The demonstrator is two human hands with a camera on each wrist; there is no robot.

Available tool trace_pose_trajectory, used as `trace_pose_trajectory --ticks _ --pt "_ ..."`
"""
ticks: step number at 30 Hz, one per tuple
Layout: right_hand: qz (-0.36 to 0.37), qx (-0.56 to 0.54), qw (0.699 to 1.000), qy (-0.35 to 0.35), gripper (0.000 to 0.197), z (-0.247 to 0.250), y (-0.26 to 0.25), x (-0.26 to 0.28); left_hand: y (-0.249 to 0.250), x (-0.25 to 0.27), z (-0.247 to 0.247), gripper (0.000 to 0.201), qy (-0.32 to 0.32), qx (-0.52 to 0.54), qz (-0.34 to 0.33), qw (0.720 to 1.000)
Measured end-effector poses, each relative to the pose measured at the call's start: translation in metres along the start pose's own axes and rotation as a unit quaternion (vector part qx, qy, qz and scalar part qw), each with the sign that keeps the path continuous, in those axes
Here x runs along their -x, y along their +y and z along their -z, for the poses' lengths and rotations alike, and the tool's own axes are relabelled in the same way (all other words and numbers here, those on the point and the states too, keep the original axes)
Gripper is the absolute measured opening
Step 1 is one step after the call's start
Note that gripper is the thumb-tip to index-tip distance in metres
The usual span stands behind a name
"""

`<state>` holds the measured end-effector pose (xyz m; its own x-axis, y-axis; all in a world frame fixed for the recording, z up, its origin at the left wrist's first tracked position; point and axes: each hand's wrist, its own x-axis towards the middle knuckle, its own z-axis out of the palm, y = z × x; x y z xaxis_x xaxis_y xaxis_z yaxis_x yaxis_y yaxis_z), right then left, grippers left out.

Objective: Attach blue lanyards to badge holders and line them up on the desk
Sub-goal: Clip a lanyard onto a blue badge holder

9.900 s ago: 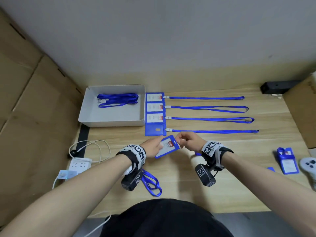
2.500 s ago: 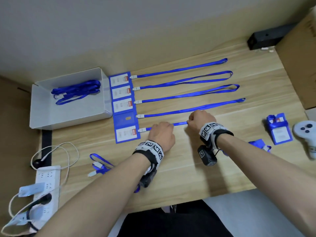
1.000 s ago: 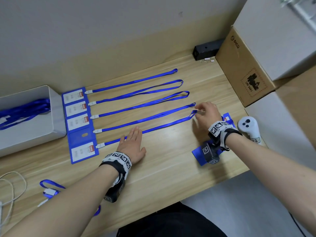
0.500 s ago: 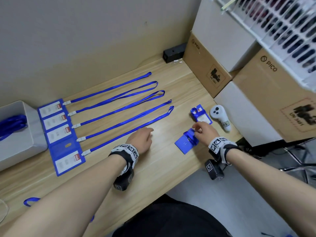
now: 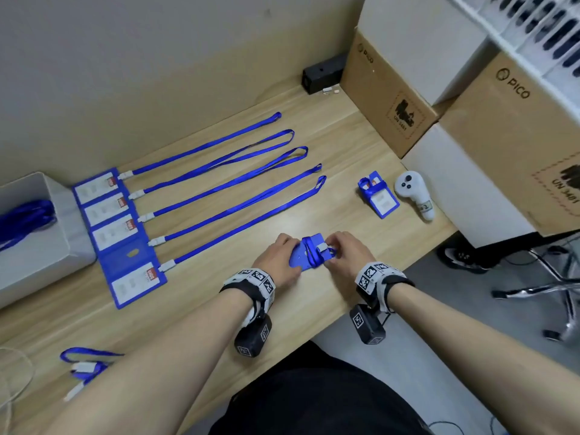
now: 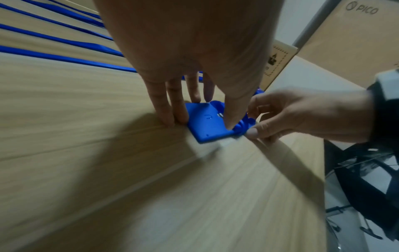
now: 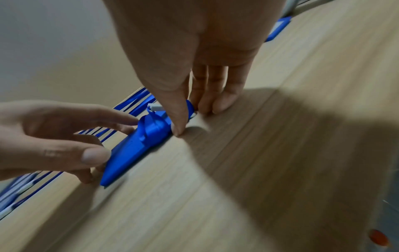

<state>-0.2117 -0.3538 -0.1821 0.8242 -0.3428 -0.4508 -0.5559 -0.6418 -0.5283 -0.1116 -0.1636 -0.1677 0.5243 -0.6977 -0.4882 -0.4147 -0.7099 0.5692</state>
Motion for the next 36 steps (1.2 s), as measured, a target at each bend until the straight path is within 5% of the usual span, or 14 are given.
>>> trace_pose_trajectory --ticks 5,11,15,20,27,33,36 --pt "0.069 0.009 0.996 -0.047 0.034 -0.027 -0.045 -0.009 -0.044 0.045 0.001 0.082 0.05 -0.045 0.062 0.996" --pt "0.149 0.008 0.983 -0.112 0.041 -0.062 -0.102 -0.018 -0.075 0.093 0.013 0.047 0.126 -0.068 0.127 0.982" --pt "0.14 -0.022 0.984 -0.109 0.023 -0.071 -0.14 -0.024 -0.091 0.116 0.028 0.031 0.166 -0.08 0.13 0.974" --pt "0.153 -0.054 0.98 -0.115 0.009 -0.071 -0.196 -0.018 -0.113 0.15 0.057 0.029 0.243 0.083 0.19 0.948" --pt "0.213 -0.045 0.971 -0.103 0.022 -0.056 -0.283 0.003 -0.125 0.19 0.115 0.018 0.296 0.219 0.171 0.914" --pt "0.293 -0.023 0.956 0.019 0.042 -0.032 -0.351 0.024 -0.118 0.223 0.161 0.013 0.339 0.299 0.12 0.884" --pt "0.316 -0.01 0.949 -0.02 0.03 -0.024 -0.372 0.029 -0.119 0.241 0.179 0.011 0.35 0.307 0.105 0.879"
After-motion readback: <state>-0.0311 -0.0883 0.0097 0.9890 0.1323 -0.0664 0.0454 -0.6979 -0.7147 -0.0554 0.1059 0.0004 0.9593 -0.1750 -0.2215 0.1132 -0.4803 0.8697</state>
